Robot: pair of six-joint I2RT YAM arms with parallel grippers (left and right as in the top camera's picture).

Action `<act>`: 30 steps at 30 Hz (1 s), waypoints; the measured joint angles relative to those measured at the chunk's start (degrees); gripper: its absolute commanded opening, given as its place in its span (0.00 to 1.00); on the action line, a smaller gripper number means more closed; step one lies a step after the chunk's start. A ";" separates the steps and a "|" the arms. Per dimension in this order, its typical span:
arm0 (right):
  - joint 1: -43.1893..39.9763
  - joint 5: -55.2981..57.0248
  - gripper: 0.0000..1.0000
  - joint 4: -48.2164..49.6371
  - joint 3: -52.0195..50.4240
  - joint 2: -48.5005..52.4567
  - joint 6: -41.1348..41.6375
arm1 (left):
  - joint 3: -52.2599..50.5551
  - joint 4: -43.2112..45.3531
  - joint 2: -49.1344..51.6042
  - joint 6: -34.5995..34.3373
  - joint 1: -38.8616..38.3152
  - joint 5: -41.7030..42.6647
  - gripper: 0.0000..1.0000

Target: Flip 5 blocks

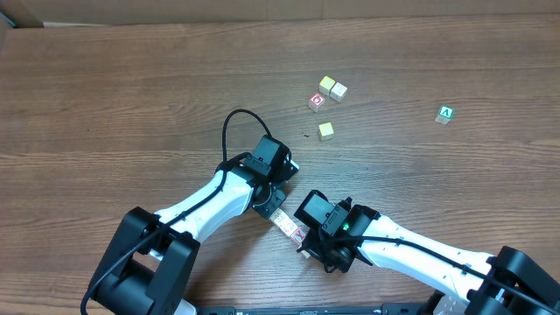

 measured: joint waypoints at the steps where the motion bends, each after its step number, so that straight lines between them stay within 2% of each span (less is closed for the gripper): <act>1: -0.02 0.00 0.04 0.07 0.00 0.00 0.11 | 0.00 -0.04 0.00 0.02 0.00 0.02 0.04; 16: -0.02 -0.44 0.04 0.15 0.00 0.00 0.33 | 0.13 -3.67 -0.02 -1.73 2.38 -2.34 0.04; 30: 2.54 0.04 0.04 -2.38 0.00 -0.02 0.72 | 0.24 -5.55 -0.02 -1.53 2.71 0.66 0.04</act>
